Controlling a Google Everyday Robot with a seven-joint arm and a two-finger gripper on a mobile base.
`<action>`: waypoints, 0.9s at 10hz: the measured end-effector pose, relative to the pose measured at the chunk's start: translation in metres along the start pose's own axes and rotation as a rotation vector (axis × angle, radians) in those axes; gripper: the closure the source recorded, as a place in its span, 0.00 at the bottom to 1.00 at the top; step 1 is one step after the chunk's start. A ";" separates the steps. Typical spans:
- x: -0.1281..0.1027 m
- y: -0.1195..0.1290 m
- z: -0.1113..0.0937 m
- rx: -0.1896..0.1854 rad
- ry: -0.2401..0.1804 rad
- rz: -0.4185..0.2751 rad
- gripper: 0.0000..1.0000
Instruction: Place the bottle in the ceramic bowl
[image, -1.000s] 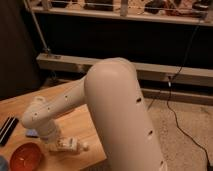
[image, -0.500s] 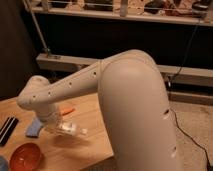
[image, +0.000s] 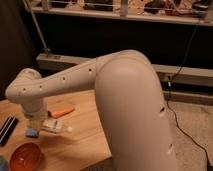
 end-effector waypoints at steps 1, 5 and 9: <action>-0.016 0.005 0.002 -0.023 -0.033 -0.022 1.00; -0.106 0.048 -0.002 -0.136 -0.182 -0.237 1.00; -0.140 0.088 -0.029 -0.265 -0.264 -0.389 1.00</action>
